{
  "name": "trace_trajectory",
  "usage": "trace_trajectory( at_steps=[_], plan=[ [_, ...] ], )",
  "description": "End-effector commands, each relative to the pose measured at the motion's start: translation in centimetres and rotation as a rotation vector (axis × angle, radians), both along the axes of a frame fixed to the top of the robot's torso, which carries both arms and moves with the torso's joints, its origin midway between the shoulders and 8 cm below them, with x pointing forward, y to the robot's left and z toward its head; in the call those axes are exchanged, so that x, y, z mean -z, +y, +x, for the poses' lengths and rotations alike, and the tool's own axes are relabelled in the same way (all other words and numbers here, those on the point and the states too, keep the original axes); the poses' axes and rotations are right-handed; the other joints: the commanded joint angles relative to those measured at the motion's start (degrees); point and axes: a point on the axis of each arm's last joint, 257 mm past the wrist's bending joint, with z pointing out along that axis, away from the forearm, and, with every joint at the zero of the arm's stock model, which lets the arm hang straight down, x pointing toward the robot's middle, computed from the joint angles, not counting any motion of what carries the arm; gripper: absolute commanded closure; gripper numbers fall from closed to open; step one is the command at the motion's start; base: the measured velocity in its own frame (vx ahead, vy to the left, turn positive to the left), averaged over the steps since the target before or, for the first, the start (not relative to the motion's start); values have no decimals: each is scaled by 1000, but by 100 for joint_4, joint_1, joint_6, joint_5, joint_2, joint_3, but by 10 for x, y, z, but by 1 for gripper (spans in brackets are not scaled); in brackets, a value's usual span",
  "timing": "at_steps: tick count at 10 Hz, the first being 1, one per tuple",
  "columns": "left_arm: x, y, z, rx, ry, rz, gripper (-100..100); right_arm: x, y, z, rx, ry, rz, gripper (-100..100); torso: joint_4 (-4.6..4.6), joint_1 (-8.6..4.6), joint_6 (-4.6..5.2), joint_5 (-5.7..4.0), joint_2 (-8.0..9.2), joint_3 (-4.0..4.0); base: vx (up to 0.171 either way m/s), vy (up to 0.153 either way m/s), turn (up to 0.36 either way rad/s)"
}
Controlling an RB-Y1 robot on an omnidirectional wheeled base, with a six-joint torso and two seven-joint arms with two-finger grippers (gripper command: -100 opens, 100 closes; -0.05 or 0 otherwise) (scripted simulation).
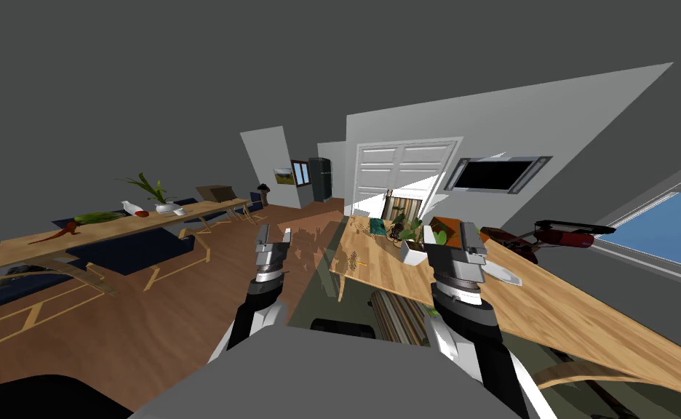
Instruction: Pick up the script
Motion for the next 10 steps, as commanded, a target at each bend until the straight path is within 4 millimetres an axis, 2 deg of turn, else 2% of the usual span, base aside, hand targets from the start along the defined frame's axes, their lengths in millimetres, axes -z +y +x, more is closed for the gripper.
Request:
trace_trajectory(
  at_steps=[1, 5, 6, 10],
  plan=[
    [0, 0, 0, 0, 0, 0, 0, 10, 0, 11, -33, 38, -2, -100, 0, 0, 0, 0, 0, 0, 14, 26, -29],
    [0, 0, 0, 0, 0, 0, 0, 40, -13, 42, -94, 145, 68, -100, -3, 22, 0, 5, -14, -8, 29, 58, -39],
    [0, 0, 0, 0, 0, 0, 0, 40, -13, 42, -94, 145, 68, -100, -3, 24, 0, 5, -14, -8, 23, 48, -17],
    [0, 0, 0, 0, 0, 0, 0, 85, -37, 81, -154, 282, 220, -100, -3, 28, 0, 6, -13, -8, 30, 73, -53]
  ],
)
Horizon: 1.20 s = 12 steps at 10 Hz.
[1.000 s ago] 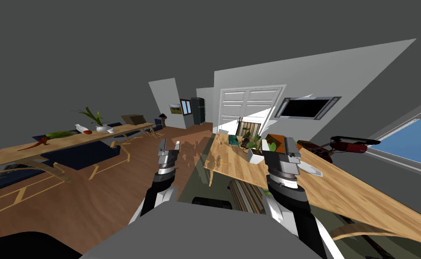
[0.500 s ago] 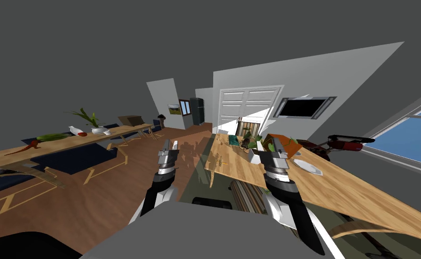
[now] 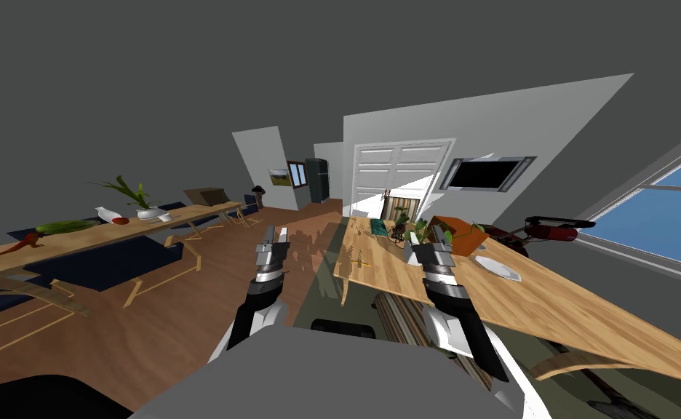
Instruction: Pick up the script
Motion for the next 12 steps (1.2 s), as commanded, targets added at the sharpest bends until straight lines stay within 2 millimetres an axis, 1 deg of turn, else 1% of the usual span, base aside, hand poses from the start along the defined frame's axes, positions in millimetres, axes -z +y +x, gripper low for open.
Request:
trace_trajectory(
  at_steps=[1, 3, 4, 5, 6, 8, 9, 10, 11, 12],
  plan=[
    [0, 0, 0, 0, 0, 0, 0, 12, -5, 9, -7, 33, 30, -100, 0, 0, 0, 0, 0, 0, 46, 70, -21],
    [0, 0, 0, 0, 0, 0, 0, 39, -19, 30, -30, 112, 130, -100, 0, -9, 0, -2, 4, 2, 31, 73, -55],
    [0, 0, 0, 0, 0, 0, 0, 40, -19, 30, -29, 114, 130, -100, 0, -5, 1, -1, 4, 2, 20, 73, -28],
    [0, 0, 0, 0, 0, 0, 0, 56, -26, 41, -39, 156, 185, -100, 1, -6, -1, -1, 8, 4, 17, 74, -38],
    [0, 0, 0, 0, 0, 0, 0, 56, -26, 41, -39, 156, 185, -100, 1, -7, 0, -1, 9, 5, 23, 52, -27],
    [0, 0, 0, 0, 0, 0, 0, 85, -40, 60, -59, 230, 302, -100, 0, -17, 0, -3, 2, 1, 40, 66, -62],
    [0, 0, 0, 0, 0, 0, 0, 88, -40, 61, -57, 241, 305, -100, 0, -6, 1, -1, 1, 0, 34, 82, -27],
    [0, 0, 0, 0, 0, 0, 0, 106, -46, 70, -64, 285, 369, -100, 0, -4, 0, 0, 4, 2, 32, 73, -47],
    [0, 0, 0, 0, 0, 0, 0, 106, -46, 70, -64, 285, 369, -100, 0, -6, 0, -1, 4, 2, 21, 58, -26],
    [0, 0, 0, 0, 0, 0, 0, 124, -53, 79, -70, 329, 435, -100, 1, -12, 0, -1, 7, 4, 26, 73, -52]
  ],
)
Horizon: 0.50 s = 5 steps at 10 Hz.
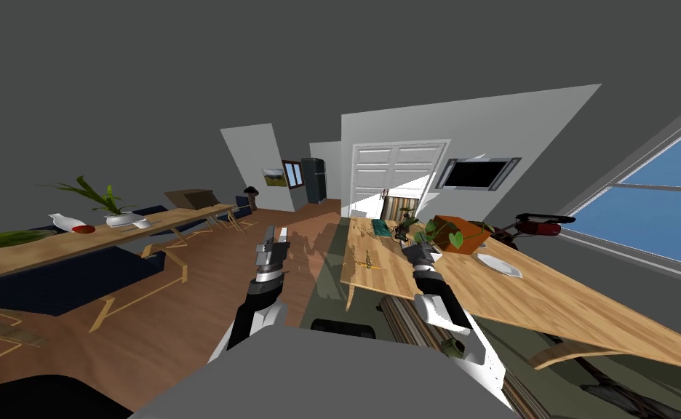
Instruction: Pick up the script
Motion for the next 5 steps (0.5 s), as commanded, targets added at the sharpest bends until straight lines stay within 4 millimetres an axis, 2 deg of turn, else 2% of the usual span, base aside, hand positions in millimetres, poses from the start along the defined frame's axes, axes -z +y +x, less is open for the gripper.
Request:
trace_trajectory(
  at_steps=[1, 2, 3, 4, 5],
  plan=[
    [0, 0, 0, 0, 0, 0, 0, 25, -11, 8, -6, 61, 95, -100, 0, 0, 0, 0, 0, 0, 46, 104, -71],
    [0, 0, 0, 0, 0, 0, 0, 28, -11, 9, -7, 72, 102, -100, -1, 9, 1, 2, -4, -2, 29, 79, -35],
    [0, 0, 0, 0, 0, 0, 0, 48, -16, 16, -10, 117, 170, -100, 0, 3, 0, 2, 0, 0, 27, 81, -50],
    [0, 0, 0, 0, 0, 0, 0, 48, -16, 17, -9, 120, 170, -100, 0, 3, 0, 1, 0, 0, 23, 60, -29],
    [0, 0, 0, 0, 0, 0, 0, 69, -21, 24, -11, 167, 239, -100, 1, -4, 0, 1, 2, 1, 25, 59, -44]
  ],
)
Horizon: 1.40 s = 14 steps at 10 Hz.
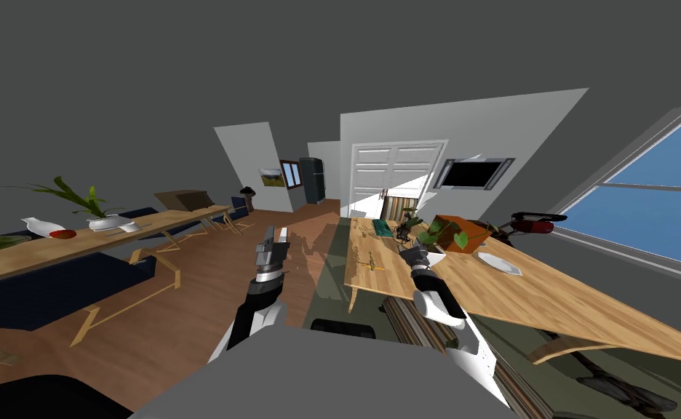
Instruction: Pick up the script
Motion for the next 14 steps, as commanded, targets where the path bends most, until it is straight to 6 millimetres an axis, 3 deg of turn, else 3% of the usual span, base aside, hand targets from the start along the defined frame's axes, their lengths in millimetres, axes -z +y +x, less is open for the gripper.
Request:
trace_trajectory(
  at_steps=[1, 4, 5, 6, 7, 11, 14],
  plan=[
    [0, 0, 0, 0, 0, 0, 0, 15, -5, 4, -1, 31, 37, -100, 0, 0, 0, 0, 0, 0, 18, 57, -30],
    [0, 0, 0, 0, 0, 0, 0, 54, -12, 17, -1, 125, 175, -100, 0, -1, -1, 0, -1, -1, 26, 66, -45],
    [0, 0, 0, 0, 0, 0, 0, 58, -13, 16, 2, 133, 177, -100, 0, -1, 0, 0, 0, 0, 18, 58, -30],
    [0, 0, 0, 0, 0, 0, 0, 79, -16, 21, 5, 183, 247, -100, 0, -3, 0, 0, 2, 1, 22, 81, -56],
    [0, 0, 0, 0, 0, 0, 0, 80, -16, 20, 6, 185, 247, -100, 0, 4, 1, 1, 1, 1, 20, 67, -31],
    [0, 0, 0, 0, 0, 0, 0, 128, -21, 32, 19, 301, 447, -100, 0, -1, 0, 0, 0, 0, 28, 77, -51],
    [0, 0, 0, 0, 0, 0, 0, 165, -23, 27, 40, 393, 525, -100, 0, 5, 0, 2, 0, 0, 21, 75, -33]
  ],
)
